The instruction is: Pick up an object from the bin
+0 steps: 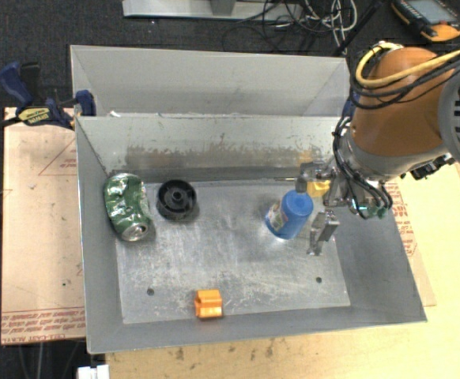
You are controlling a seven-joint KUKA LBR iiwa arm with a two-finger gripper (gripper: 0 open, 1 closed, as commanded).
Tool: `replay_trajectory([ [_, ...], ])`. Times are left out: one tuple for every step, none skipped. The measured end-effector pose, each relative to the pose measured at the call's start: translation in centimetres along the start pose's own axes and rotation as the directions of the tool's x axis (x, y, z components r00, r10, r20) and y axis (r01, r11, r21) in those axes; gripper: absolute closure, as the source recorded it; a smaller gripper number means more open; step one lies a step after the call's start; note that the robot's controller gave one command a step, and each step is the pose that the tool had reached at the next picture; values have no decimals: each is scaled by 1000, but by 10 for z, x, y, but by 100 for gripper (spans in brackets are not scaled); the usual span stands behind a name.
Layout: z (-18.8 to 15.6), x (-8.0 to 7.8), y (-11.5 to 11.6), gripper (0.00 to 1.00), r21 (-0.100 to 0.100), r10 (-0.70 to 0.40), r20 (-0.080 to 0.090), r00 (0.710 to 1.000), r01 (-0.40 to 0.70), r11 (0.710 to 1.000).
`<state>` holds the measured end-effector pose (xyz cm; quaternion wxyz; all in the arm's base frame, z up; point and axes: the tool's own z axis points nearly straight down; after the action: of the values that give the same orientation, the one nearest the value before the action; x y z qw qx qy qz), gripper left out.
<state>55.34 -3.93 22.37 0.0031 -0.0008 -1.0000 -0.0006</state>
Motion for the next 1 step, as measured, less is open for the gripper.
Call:
replay_trajectory([
  [-4,-1,0,0,1,-1,7,1000,1,1000],
])
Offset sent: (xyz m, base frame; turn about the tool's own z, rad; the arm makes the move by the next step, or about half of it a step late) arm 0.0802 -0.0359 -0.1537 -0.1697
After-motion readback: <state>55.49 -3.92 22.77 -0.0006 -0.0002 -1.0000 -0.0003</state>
